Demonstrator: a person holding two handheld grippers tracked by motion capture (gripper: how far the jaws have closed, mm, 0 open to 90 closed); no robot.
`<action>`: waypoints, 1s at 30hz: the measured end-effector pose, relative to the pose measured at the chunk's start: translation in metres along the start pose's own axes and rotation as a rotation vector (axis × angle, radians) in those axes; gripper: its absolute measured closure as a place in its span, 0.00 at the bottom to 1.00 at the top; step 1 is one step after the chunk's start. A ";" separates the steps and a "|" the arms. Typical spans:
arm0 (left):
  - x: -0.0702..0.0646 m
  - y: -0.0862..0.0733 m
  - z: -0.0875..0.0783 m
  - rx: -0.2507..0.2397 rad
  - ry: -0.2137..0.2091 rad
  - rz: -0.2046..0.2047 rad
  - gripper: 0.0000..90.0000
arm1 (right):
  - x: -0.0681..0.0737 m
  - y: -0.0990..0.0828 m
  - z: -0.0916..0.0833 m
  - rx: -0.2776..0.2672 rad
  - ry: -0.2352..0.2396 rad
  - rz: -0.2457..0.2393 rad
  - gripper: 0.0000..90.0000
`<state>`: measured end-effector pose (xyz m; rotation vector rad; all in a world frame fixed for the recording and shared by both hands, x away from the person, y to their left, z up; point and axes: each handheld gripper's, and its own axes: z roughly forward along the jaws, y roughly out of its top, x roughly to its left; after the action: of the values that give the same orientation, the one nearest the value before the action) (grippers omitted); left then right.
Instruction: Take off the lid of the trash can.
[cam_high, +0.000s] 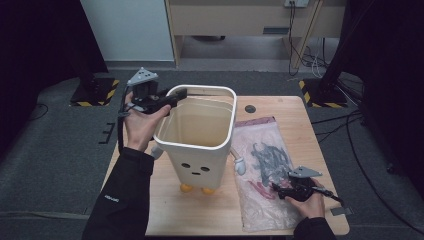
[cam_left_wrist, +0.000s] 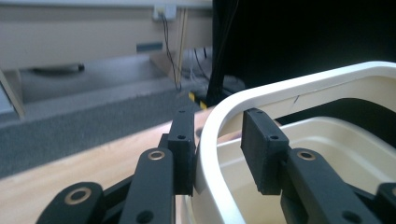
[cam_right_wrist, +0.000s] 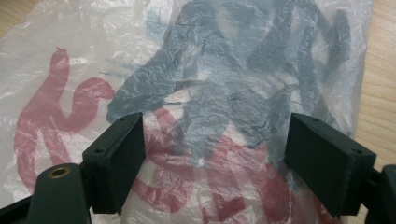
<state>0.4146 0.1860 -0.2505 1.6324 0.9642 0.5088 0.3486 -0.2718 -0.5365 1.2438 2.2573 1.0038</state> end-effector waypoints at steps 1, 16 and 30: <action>0.000 0.002 -0.006 -0.011 0.007 0.004 0.73 | 0.000 0.000 0.000 -0.001 0.000 0.001 0.22; 0.049 -0.030 -0.120 -0.120 0.218 -0.034 0.72 | 0.000 0.000 0.000 0.003 0.001 -0.006 0.20; 0.112 -0.122 -0.165 -0.114 0.447 -0.128 0.72 | 0.001 0.001 0.002 0.017 0.006 -0.017 0.12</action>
<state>0.3157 0.3797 -0.3351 1.3691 1.3321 0.8465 0.3499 -0.2703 -0.5372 1.2277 2.2822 0.9858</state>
